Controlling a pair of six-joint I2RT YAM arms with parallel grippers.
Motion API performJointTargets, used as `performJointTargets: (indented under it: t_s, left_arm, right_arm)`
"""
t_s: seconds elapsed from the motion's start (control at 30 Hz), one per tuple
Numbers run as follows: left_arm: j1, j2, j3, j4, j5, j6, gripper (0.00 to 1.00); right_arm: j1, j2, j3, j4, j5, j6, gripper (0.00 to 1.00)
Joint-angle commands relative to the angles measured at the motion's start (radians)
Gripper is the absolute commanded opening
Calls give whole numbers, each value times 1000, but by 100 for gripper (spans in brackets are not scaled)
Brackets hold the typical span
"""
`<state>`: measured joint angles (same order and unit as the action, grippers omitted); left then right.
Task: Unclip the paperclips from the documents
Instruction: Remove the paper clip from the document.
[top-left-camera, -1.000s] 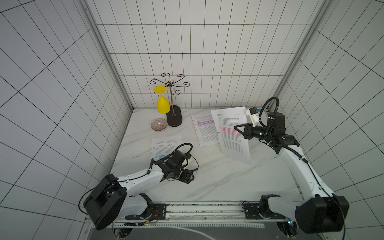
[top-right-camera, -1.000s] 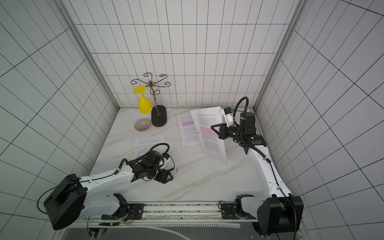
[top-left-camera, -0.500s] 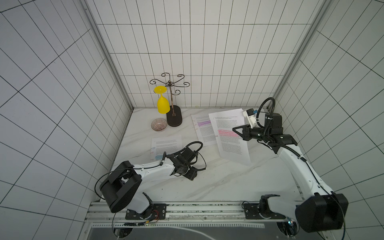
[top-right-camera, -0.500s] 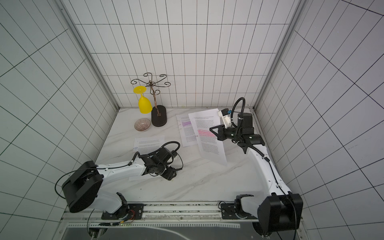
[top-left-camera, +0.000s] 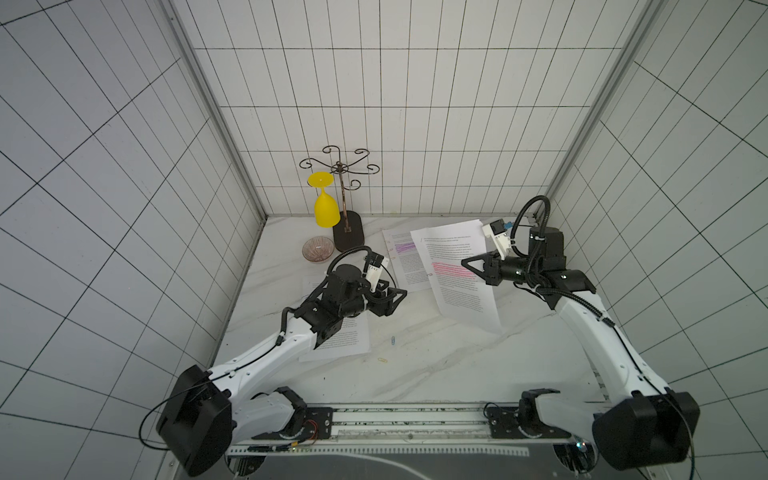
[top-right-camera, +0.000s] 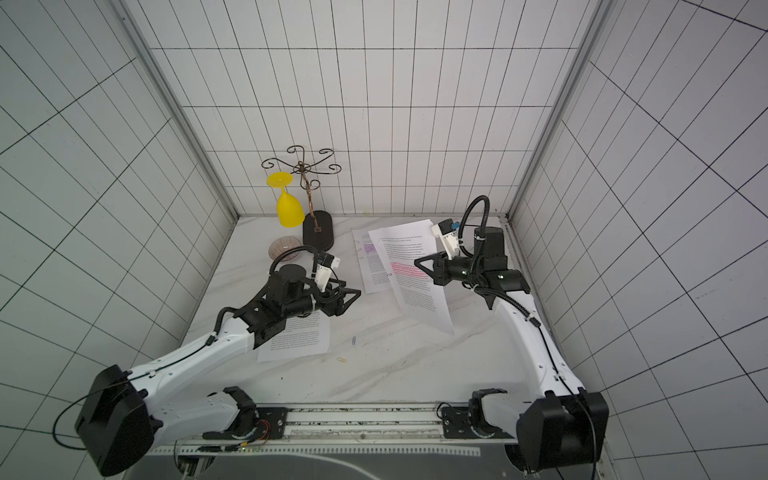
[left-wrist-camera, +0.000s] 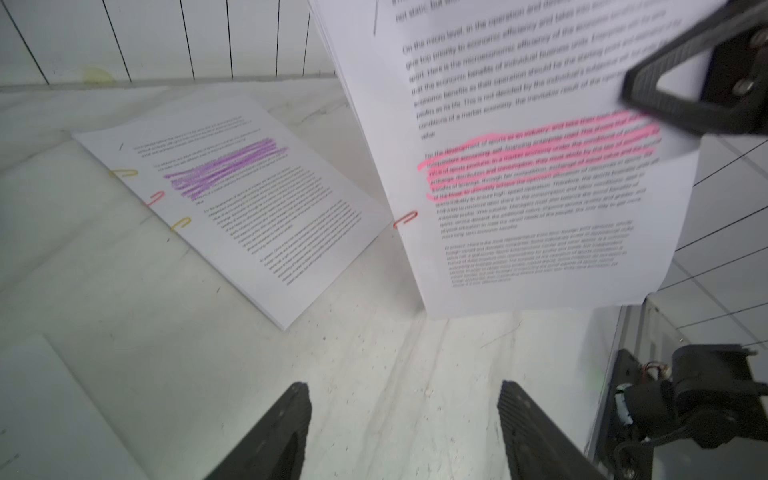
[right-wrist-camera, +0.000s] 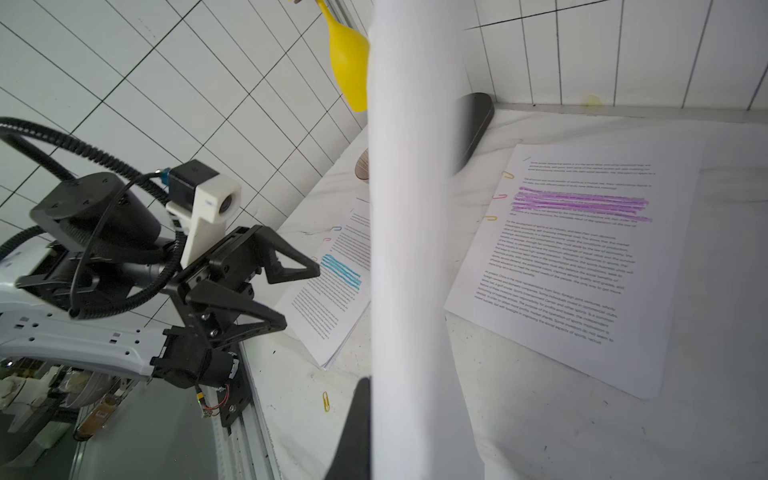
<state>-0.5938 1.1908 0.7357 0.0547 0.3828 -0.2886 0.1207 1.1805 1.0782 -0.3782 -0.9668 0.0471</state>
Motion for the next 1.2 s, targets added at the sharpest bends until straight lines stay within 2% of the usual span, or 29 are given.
performJointTargets:
  t_s: [0.0,0.2,0.47,0.53,0.63,0.7,0.83,0.97,1.17]
  left_arm:
    - [21,51,-12,312,186,-39,77]
    - [34,187,90,383,442,-72,77]
    - [37,238,103,514,509,-169,76]
    - [37,245,103,544,529,-200,67]
    - [40,241,86,556,530,-215,37]
    - [45,231,65,565,520,-223,27]
    - [58,207,41,571,501,-232,26]
    - [72,192,38,535,491,-214,31]
    - [97,165,12,529,455,-215,30]
  right_arm:
    - [19,-40,-5,41,-113,-11,0]
    - [34,-82,-23,125,-215,43,0]
    - [36,-126,-61,276,-262,158,0]
    - [36,-127,-62,296,-262,172,0]
    - [36,-123,-60,312,-256,183,0]
    - [34,-120,-57,315,-252,184,0]
    - [35,-118,-61,317,-250,183,0]
    - [34,-122,-75,316,-247,183,0]
    - [34,-132,-93,316,-244,183,0]
